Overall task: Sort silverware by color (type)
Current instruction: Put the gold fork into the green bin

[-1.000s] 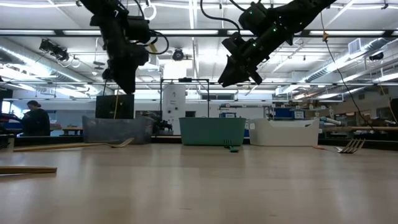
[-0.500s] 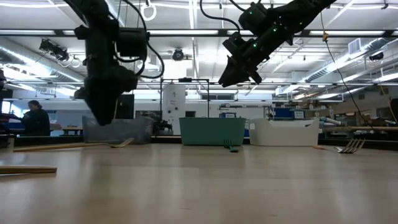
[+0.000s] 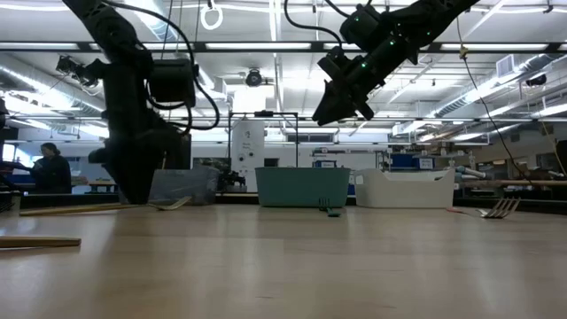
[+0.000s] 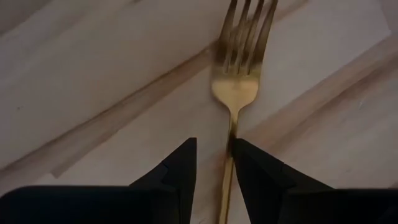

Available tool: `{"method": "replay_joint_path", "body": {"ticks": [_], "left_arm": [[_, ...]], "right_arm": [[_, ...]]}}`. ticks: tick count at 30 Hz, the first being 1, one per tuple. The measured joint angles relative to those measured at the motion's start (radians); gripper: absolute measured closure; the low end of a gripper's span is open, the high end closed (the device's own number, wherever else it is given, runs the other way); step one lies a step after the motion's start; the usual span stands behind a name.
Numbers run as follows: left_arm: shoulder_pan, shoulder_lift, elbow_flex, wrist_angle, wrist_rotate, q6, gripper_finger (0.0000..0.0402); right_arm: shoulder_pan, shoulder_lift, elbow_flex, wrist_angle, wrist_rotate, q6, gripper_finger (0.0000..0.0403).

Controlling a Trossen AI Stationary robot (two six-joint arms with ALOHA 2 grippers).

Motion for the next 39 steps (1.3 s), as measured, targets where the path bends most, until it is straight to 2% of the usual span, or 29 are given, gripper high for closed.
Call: {"method": "replay_joint_path", "body": {"ticks": [10, 13, 16, 20, 23, 26, 30, 33, 35, 39], "left_arm": [[0.000, 0.007, -0.049, 0.081, -0.012, 0.007, 0.0310], [0.000, 0.020, -0.048, 0.070, -0.014, 0.008, 0.0336], [0.000, 0.024, -0.045, 0.068, -0.017, 0.007, 0.0380], [-0.001, 0.009, -0.015, 0.076, 0.009, 0.018, 0.0384], [-0.001, -0.031, 0.063, 0.103, 0.055, 0.027, 0.0384], [0.000, -0.060, 0.173, 0.115, 0.058, 0.091, 0.0384], [0.000, -0.070, 0.357, 0.240, -0.058, 0.216, 0.0384], [0.001, -0.069, 0.450, 0.416, -0.132, 0.311, 0.0384], [0.002, -0.069, 0.487, 0.535, -0.144, 0.330, 0.0384], [0.001, -0.069, 0.517, 0.624, -0.144, 0.348, 0.0383]], "right_arm": [[0.000, 0.000, 0.000, -0.005, 0.000, 0.000, 0.0291], [0.000, 0.000, 0.000, -0.006, 0.000, 0.001, 0.0291], [0.000, 0.000, 0.000, -0.006, 0.000, 0.001, 0.0291], [0.000, 0.000, 0.000, -0.006, -0.001, 0.015, 0.0291], [0.000, 0.000, 0.000, -0.006, -0.019, 0.019, 0.0291], [0.000, 0.000, 0.000, -0.004, -0.095, 0.019, 0.0291], [0.002, 0.000, 0.000, 0.014, -0.253, 0.008, 0.0291], [0.012, 0.000, 0.000, 0.058, -0.344, -0.026, 0.0291], [0.022, 0.000, -0.001, 0.109, -0.347, -0.047, 0.0291], [0.034, 0.000, -0.001, 0.282, -0.333, -0.050, 0.0291]]}}
